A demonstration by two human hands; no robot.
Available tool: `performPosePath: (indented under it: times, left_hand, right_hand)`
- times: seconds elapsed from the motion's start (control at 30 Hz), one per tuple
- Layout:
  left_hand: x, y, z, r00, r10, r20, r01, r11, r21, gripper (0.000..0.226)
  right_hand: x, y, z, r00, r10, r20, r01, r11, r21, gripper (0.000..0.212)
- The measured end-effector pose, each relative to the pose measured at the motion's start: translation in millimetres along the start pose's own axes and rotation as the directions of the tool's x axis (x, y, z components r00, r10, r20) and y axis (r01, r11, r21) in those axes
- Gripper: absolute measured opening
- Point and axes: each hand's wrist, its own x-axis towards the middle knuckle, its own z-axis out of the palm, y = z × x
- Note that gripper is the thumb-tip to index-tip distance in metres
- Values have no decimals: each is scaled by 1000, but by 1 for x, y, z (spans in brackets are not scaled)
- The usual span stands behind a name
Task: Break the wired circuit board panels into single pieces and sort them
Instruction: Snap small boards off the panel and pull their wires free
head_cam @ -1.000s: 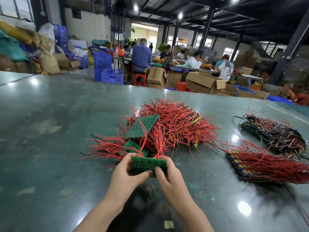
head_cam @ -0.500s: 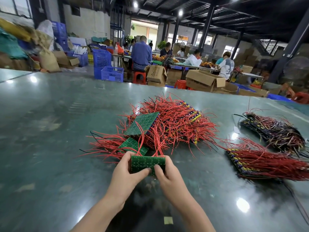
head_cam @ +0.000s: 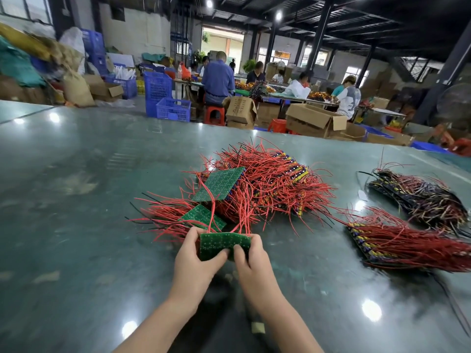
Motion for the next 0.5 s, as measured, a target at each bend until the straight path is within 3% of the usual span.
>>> performPosePath:
  times: [0.13,0.4,0.47,0.5]
  left_hand:
    - [7,8,-4,995,-52,79,64,985,-163,32]
    - [29,26,-26,989,63,-136,-81,989,-128,35]
    - [34,26,-33,991,58,-117,-58,998,1,41]
    - [38,23,-36,993,54,-102,-34,982,187,49]
  right_hand:
    - [4,-1,-5,998,54,-27,-49,983,178,8]
    - [11,3,-18,944,190,-271,-118,958,260,16]
    - [12,4,-22,926,236,-295,-143,942,303,16]
    - [12,4,-23,924,269,-273,-162,920,357,16]
